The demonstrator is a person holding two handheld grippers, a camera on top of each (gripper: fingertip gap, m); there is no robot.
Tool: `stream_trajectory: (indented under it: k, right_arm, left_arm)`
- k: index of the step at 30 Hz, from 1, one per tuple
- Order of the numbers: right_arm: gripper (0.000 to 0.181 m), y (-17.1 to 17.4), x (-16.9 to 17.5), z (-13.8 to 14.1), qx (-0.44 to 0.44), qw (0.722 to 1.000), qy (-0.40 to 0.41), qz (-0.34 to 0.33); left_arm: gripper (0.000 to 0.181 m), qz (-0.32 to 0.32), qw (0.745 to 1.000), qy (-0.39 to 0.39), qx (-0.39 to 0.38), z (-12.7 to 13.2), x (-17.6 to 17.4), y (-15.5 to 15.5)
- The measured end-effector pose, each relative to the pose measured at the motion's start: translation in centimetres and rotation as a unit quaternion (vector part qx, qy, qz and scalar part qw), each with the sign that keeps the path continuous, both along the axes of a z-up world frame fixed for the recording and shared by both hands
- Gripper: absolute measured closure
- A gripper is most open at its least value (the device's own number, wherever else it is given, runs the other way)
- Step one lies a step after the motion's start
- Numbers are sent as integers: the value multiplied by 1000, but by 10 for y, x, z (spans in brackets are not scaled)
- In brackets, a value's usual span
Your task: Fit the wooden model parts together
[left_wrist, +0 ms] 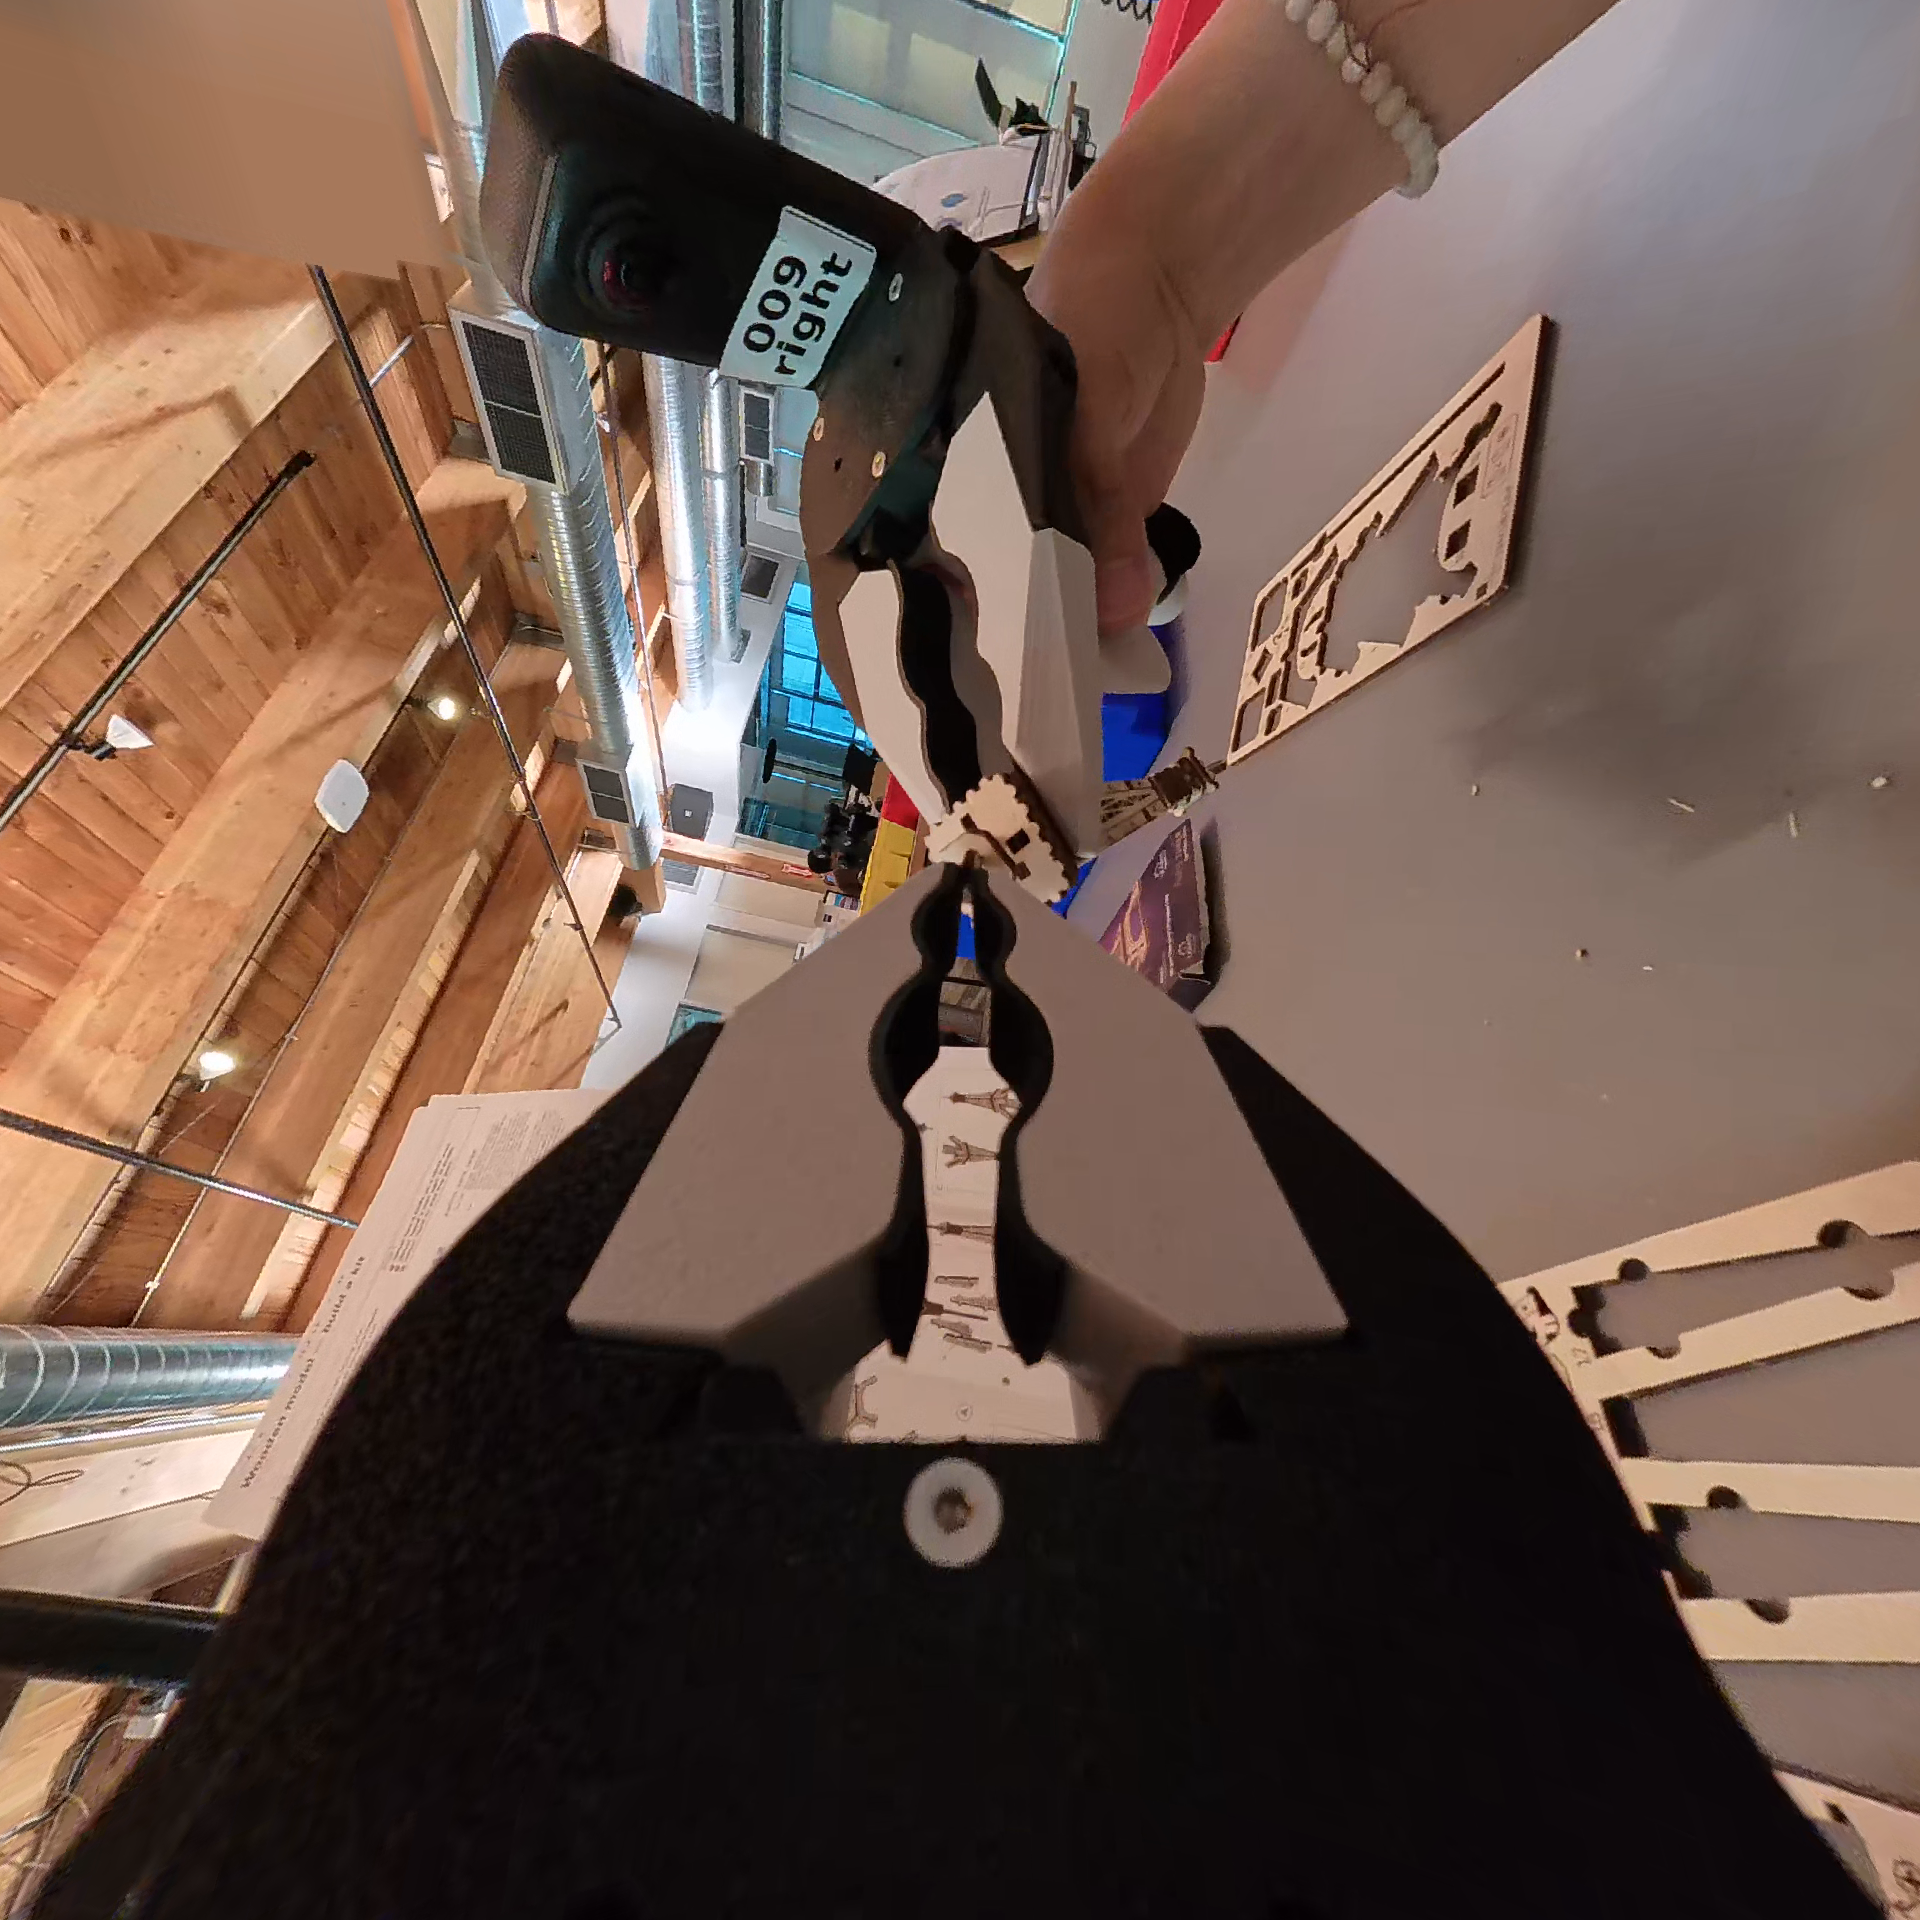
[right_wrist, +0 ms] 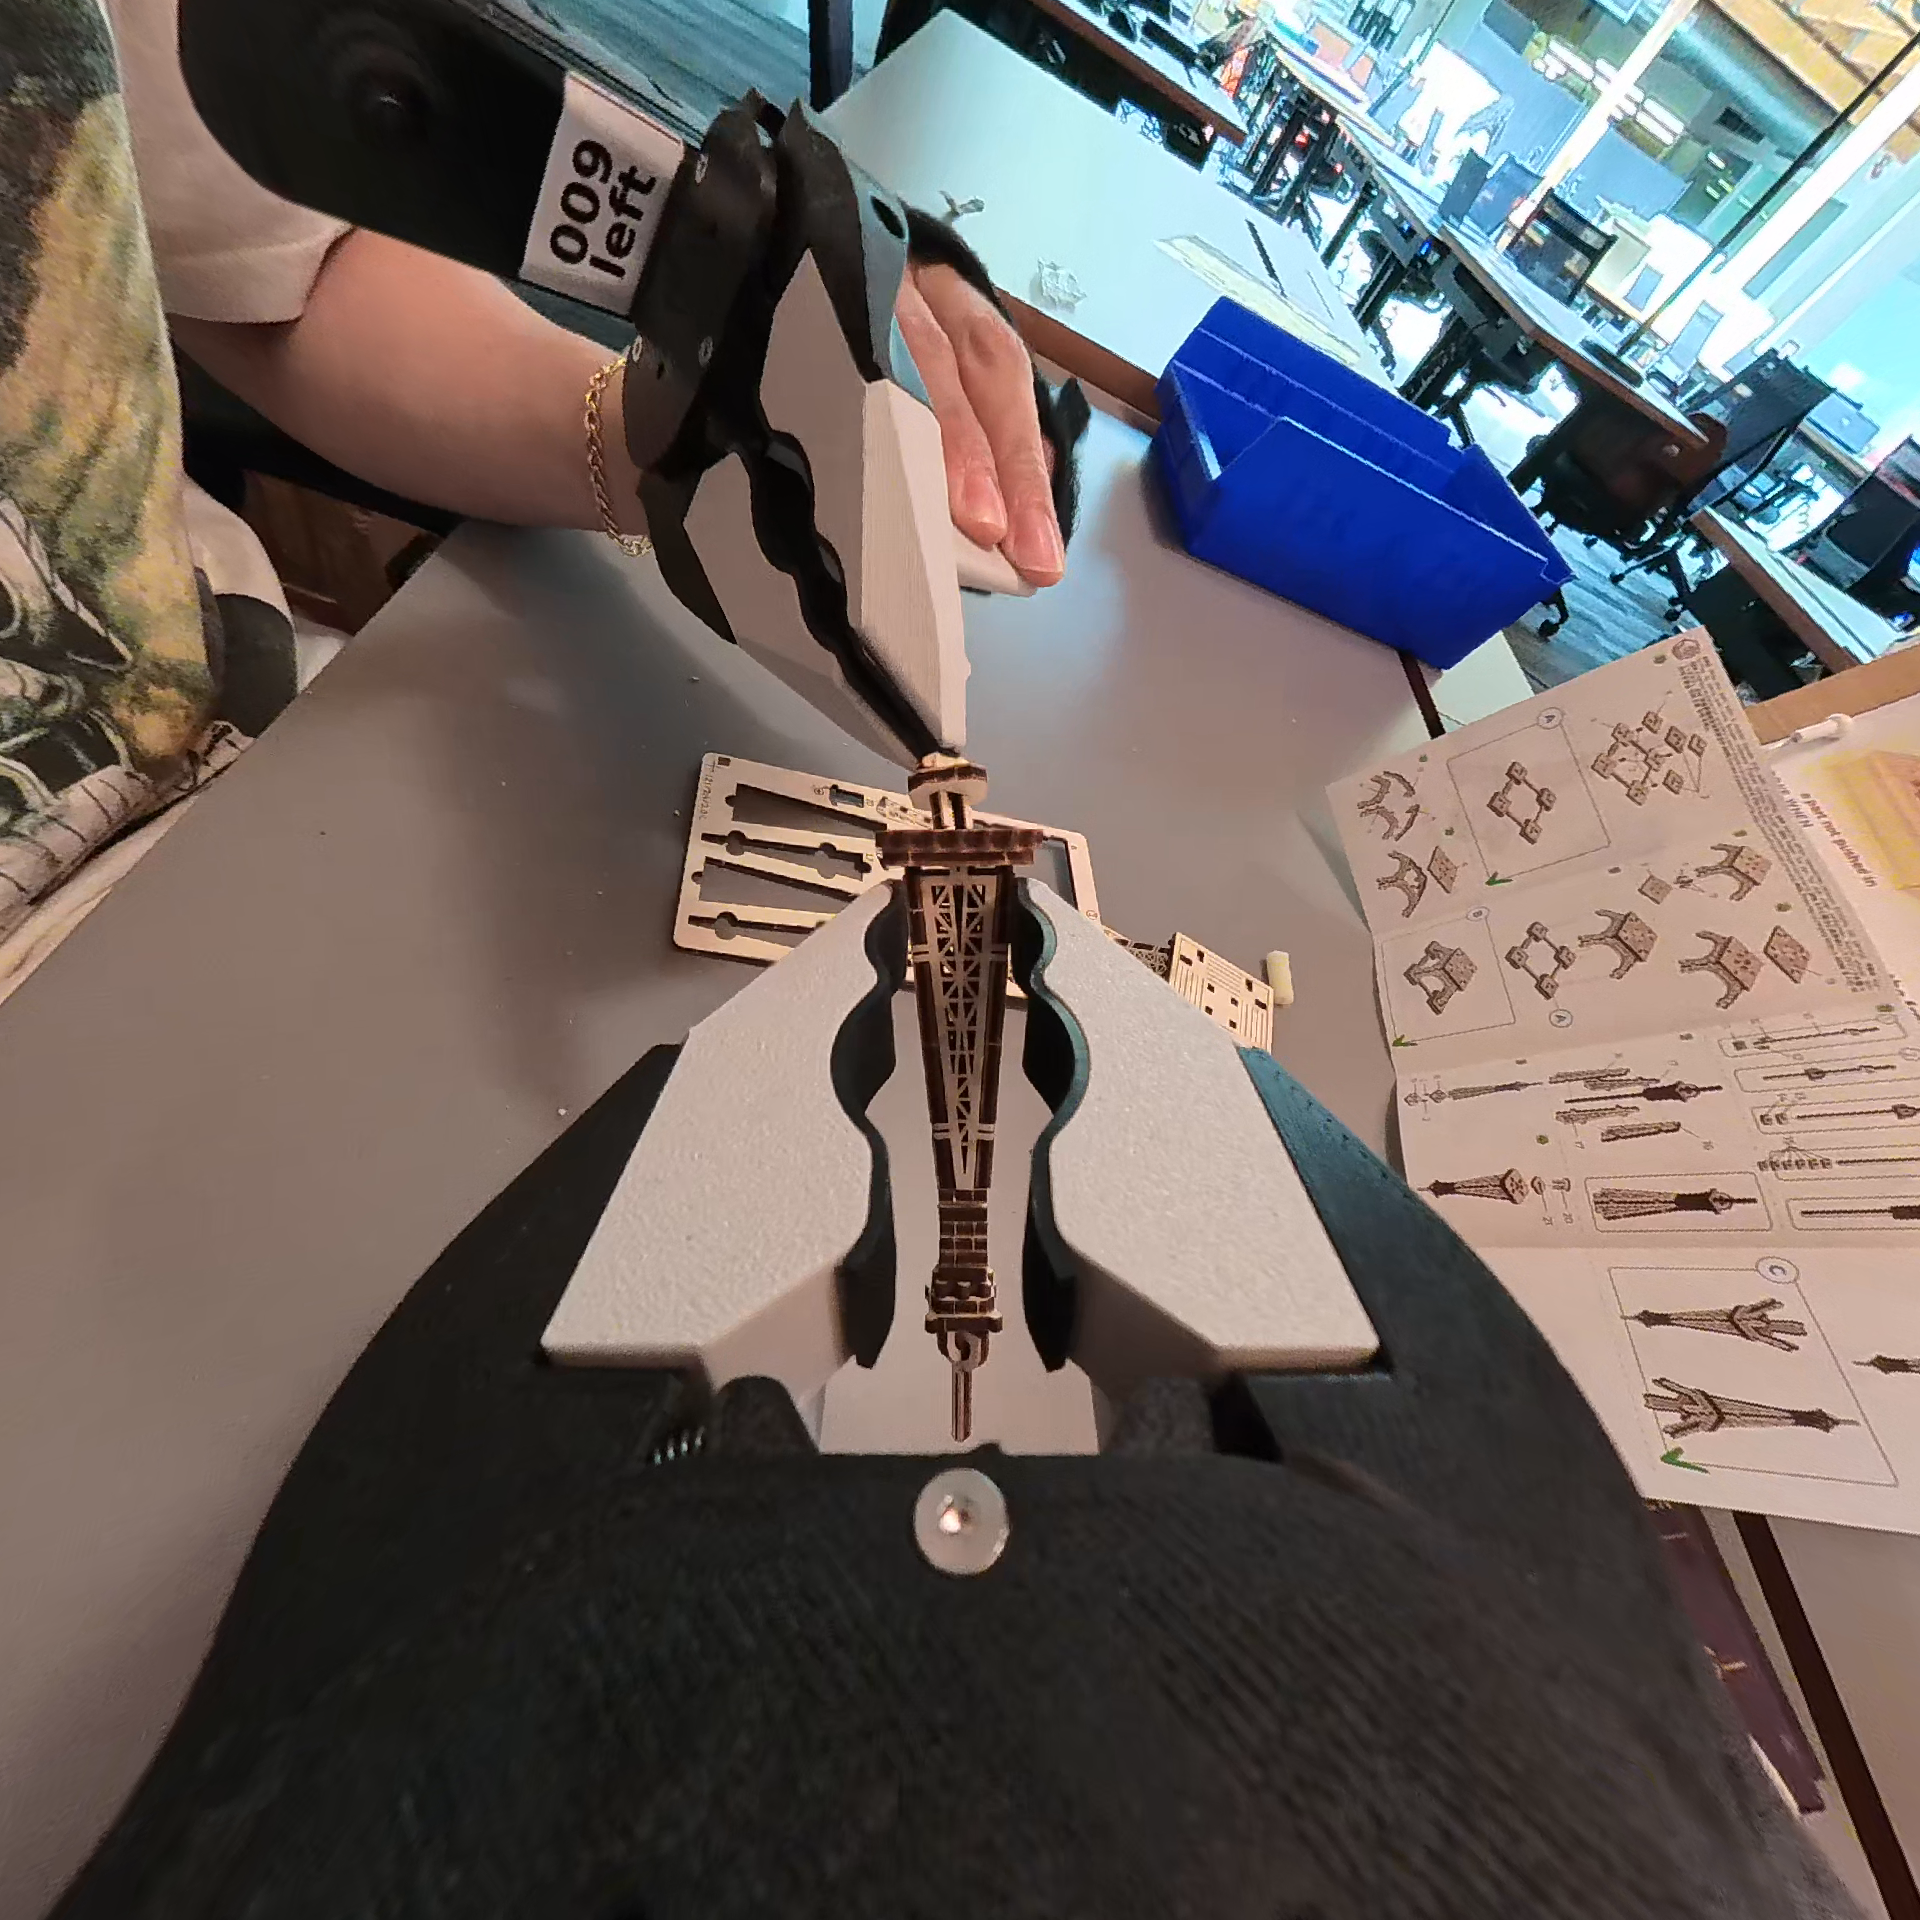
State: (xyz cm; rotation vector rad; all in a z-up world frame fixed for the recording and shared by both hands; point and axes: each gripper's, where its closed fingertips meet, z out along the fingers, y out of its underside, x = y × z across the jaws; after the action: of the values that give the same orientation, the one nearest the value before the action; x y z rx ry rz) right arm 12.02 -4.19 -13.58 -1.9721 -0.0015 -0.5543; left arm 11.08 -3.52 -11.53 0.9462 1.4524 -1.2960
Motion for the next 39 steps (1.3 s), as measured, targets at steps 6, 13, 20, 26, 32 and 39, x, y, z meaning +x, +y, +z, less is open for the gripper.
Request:
stream_trajectory:
  k: [6,13,20,26,32,39]
  right_arm:
    - [165,0,1,-3,-9,1000,4,-1]
    - [165,-1,8,-13,-45,999,-4,-22]
    - [165,6,9,-23,-73,997,-10,-22]
    - [165,1,12,-7,-9,1000,2,-30]
    - [165,0,10,-12,-17,1000,9,-22]
    - [165,5,6,-18,-29,999,15,-8]
  left_arm:
    - [181,14,1000,-22,18,-3,2,0]
    - [181,40,996,-48,60,-13,8,-1]
    - [181,38,997,-16,68,-15,13,1]
    - [181,29,999,-1,37,-9,13,2]
    - [181,14,999,34,36,-12,12,0]
    - [181,7,997,59,39,-13,11,1]
